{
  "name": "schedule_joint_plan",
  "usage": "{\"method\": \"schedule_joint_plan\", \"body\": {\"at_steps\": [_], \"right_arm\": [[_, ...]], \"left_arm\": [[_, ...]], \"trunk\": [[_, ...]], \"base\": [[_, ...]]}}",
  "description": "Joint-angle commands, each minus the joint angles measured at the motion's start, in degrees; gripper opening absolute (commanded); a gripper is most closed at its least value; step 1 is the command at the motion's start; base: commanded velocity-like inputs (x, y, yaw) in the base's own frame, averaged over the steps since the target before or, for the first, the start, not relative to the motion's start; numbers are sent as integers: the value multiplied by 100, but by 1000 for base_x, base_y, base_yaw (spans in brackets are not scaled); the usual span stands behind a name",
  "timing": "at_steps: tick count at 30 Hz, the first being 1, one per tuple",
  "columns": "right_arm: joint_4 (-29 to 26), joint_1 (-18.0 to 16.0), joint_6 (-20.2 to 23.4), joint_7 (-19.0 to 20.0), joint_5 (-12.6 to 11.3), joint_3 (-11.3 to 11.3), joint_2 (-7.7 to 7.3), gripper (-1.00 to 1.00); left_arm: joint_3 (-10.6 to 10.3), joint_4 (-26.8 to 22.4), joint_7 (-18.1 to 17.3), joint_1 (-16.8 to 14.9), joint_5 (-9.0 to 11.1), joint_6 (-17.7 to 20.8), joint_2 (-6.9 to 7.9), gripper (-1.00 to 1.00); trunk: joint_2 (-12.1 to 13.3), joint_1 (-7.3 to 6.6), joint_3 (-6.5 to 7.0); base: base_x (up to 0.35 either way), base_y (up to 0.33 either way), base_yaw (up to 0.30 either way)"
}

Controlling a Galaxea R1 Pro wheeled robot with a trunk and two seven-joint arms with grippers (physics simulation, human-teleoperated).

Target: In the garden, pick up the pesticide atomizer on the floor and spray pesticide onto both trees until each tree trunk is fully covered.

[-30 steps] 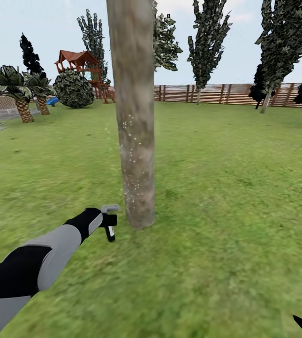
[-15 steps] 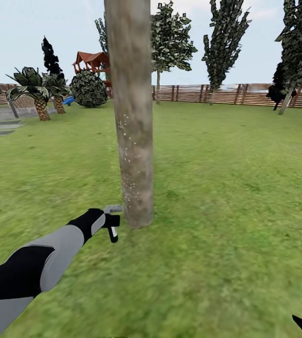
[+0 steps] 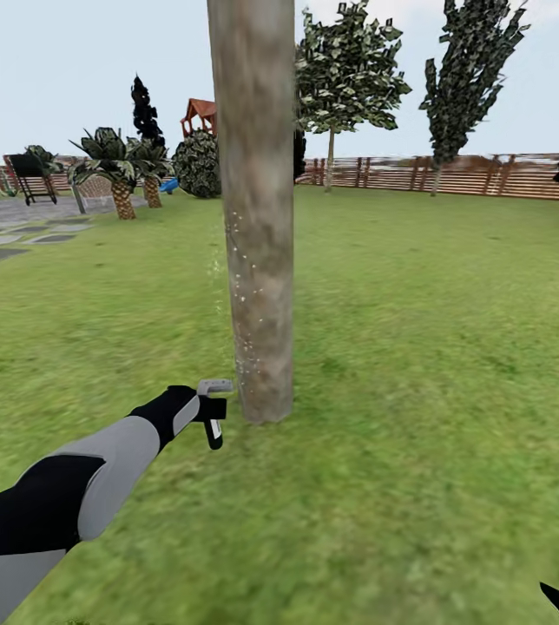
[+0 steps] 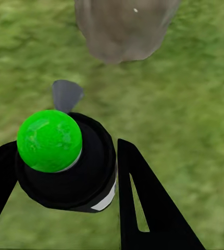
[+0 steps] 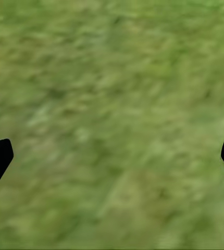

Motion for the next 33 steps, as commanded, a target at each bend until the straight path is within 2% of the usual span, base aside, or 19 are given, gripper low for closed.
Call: {"method": "schedule_joint_plan", "body": {"at_steps": [1,7,21,33], "right_arm": [[0,-1,0,0,0,0,0,100],[0,-1,0,0,0,0,0,100],[0,-2,0,0,0,0,0,100],[0,-2,0,0,0,0,0,100]], "left_arm": [[1,0,1,0,-3,0,-9,-100],[-4,1,1,0,-8,0,-38,-100],[-2,1,1,1,-8,0,-41,-100],[-4,1,1,0,-9,0,-41,-100]], "trunk": [[0,0,0],[0,0,0],[0,0,0],[0,0,0]], "base": [[29,-324,257],[5,-324,212],[0,-324,11],[0,-324,242]]}}
